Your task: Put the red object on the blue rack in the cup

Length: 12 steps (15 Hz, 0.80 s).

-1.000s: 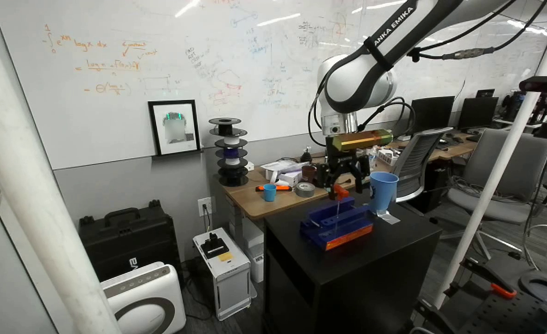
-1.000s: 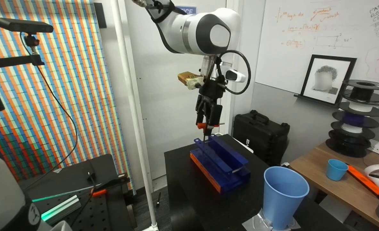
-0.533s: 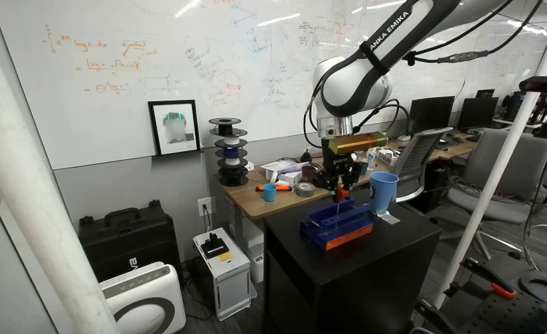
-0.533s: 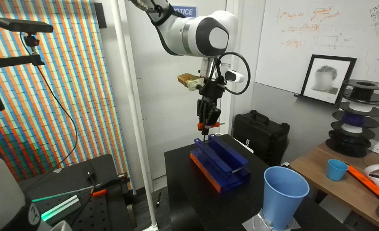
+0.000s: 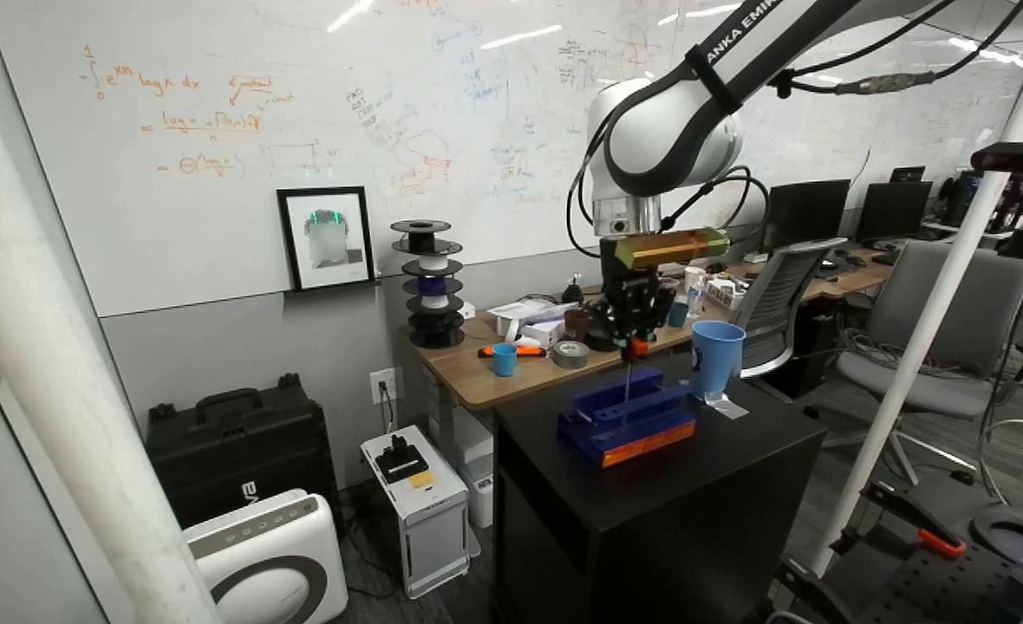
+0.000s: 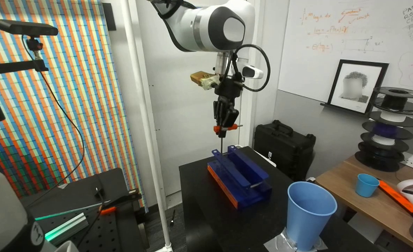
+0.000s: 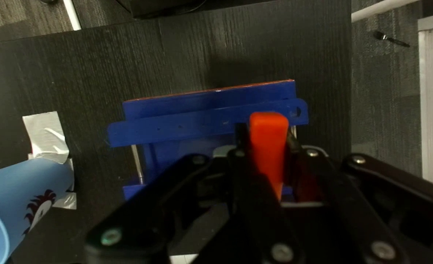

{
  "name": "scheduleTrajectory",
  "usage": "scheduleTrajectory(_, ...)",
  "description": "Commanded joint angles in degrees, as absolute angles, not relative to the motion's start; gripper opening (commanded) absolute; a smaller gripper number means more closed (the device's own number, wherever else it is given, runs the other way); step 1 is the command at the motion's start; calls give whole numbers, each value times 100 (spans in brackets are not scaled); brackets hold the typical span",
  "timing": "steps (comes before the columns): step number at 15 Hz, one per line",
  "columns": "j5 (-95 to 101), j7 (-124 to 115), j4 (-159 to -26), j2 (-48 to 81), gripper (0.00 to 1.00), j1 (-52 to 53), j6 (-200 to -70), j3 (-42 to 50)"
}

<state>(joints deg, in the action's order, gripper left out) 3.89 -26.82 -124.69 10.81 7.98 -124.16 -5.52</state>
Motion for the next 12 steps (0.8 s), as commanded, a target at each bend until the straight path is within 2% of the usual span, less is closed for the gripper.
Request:
scheduleTrajectory(1,406,-2743,-12941,189,12,880,-12408,-556)
scheduleTrajectory(8,853,-3184,-13425,-1409,12,394,-12376,-460)
scheduleTrajectory(12,975,-3231,-13325,-1659,12,-255,-12438,-204)
